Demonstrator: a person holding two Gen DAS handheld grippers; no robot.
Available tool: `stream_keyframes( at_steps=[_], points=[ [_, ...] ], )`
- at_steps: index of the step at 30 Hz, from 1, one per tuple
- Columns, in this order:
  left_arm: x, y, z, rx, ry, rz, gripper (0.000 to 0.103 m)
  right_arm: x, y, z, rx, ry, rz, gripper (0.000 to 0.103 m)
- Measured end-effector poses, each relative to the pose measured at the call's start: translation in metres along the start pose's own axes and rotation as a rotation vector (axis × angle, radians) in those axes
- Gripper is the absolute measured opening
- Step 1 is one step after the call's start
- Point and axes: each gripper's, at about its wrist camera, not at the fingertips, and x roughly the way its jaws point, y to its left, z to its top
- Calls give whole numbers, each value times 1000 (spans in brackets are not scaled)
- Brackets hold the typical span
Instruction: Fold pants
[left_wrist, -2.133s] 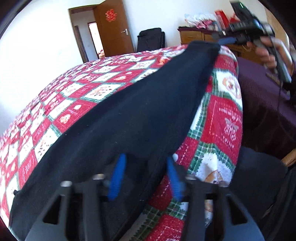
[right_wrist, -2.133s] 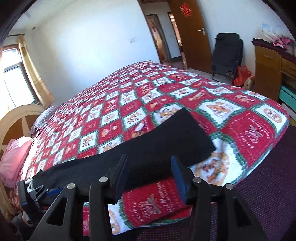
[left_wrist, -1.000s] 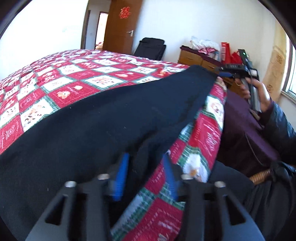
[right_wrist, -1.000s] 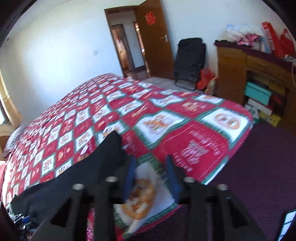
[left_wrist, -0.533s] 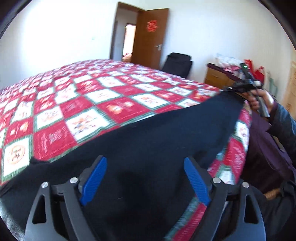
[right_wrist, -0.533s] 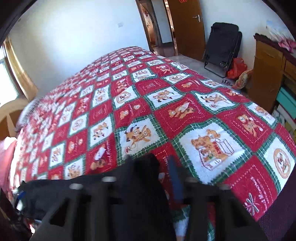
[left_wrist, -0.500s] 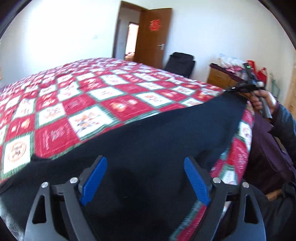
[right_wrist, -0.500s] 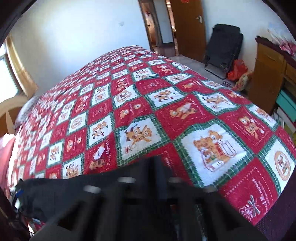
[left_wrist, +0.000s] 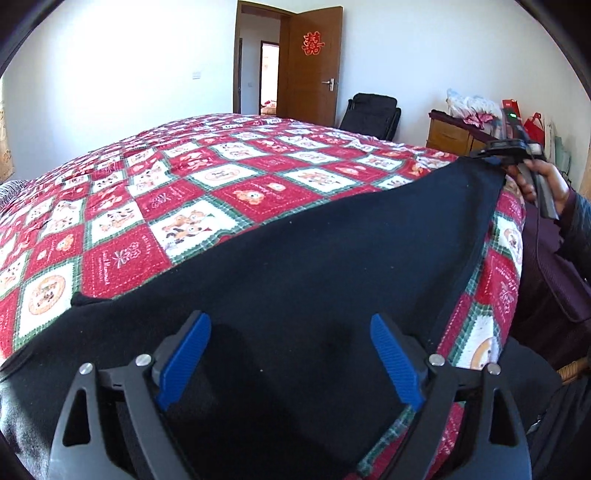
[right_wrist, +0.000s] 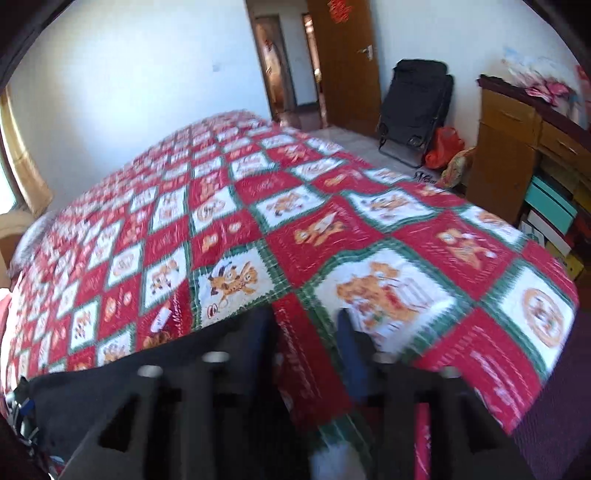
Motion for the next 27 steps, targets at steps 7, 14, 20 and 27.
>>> stream_keyframes(
  at_steps=[7, 14, 20, 27],
  points=[
    [3, -9, -1, 3, -3, 7, 92, -46, 0, -32, -31, 15, 23, 53],
    [3, -4, -5, -6, 18, 42, 95, -29, 2, -47, -92, 45, 21, 19],
    [-16, 8, -17, -26, 11, 75, 95, -58, 33, -47, -187, -49, -120, 46],
    [-49, 46, -34, -106, -29, 158, 99, -57, 138, -71, -327, -3, 249, 53]
  ],
)
